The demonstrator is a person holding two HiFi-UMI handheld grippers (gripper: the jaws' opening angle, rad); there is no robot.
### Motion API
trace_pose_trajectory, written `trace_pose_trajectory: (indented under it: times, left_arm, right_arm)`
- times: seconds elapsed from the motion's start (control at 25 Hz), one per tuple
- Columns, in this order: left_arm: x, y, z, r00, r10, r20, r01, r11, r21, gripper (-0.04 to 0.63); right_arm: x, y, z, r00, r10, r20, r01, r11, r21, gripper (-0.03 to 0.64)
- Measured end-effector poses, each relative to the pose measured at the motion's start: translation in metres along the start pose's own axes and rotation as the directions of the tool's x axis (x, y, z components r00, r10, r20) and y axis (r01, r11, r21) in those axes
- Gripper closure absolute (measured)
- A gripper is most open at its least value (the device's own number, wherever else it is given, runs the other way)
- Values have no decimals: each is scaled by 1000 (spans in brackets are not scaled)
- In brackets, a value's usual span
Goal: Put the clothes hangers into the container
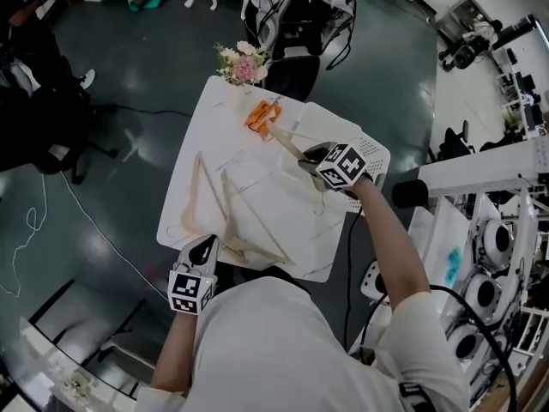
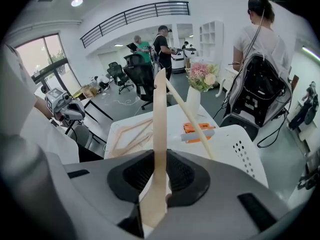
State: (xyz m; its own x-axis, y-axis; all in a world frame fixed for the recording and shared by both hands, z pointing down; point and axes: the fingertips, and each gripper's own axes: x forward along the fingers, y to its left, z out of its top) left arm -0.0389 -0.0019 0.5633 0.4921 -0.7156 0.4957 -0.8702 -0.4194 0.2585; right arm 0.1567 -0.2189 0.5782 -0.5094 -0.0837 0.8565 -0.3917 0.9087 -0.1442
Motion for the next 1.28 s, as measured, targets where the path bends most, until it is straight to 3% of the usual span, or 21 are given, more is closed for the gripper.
trace_pose_trajectory:
  times: [0.24, 0.4, 0.56, 0.72, 0.88, 1.28]
  left_arm:
    - [8, 1, 2, 1000, 16, -7, -16, 1000, -10, 594]
    - [12, 1, 2, 1000, 23, -14, -23, 1000, -14, 594]
    - [13, -1, -1, 999, 29, -19, -29, 999, -22, 594]
    - [14, -4, 0, 1000, 22, -21, -23, 1000, -16, 594]
    - [12, -2, 2, 1000, 19, -13, -19, 1000, -7, 594]
    - [0, -2, 4, 1000, -8, 4, 8, 1000, 9, 594]
  right_arm:
    - [17, -18, -9, 998, 69, 11, -69, 992, 102, 548]
    - [27, -22, -20, 997, 79, 3, -79, 990, 117, 548]
    - [24, -25, -21, 998, 58, 37, -62, 990, 125, 544]
    - [20, -20, -22, 998, 37, 58, -42, 994, 99, 481]
    - [11, -20, -18, 995, -34, 92, 28, 997, 66, 446]
    - [-29, 20, -1, 966, -123, 229, 110, 992, 66, 451]
